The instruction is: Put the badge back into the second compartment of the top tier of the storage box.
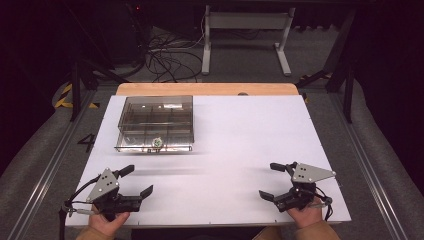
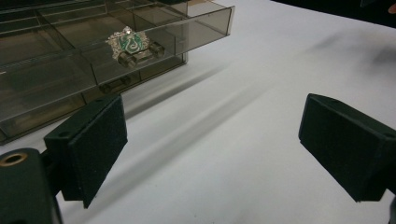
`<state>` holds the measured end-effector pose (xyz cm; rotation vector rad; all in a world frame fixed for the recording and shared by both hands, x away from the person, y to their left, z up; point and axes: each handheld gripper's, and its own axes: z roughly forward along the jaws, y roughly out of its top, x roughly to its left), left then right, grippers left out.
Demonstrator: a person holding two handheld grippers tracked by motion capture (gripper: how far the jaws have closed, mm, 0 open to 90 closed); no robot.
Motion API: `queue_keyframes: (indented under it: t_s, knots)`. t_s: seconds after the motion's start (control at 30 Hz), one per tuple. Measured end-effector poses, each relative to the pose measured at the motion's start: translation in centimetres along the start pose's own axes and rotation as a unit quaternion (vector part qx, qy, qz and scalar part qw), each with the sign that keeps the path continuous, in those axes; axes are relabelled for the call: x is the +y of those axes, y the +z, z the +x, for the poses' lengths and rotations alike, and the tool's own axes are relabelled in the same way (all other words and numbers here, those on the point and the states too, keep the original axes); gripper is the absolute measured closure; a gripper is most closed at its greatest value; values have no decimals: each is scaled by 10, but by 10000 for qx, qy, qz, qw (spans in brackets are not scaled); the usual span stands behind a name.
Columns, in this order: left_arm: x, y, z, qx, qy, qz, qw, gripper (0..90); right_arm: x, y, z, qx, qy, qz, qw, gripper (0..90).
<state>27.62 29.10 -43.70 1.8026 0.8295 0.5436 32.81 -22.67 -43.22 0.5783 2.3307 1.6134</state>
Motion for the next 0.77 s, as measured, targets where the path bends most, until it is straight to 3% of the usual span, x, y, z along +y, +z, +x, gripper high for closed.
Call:
queue_keyframes:
  t_s: [0.1, 0.4, 0.77]
  knots:
    - [1, 0, 2, -37, -92, -58, 9999, 86, 0, 1, 0, 7, 15, 11, 10000, 33]
    - [2, -1, 2, 44, -13, -74, 10000, 87, 0, 3, 0, 25, 3, 29, 10000, 33]
    - [3, -2, 2, 52, -143, -81, 9999, 84, 0, 2, 0, 30, -6, 31, 10000, 33]
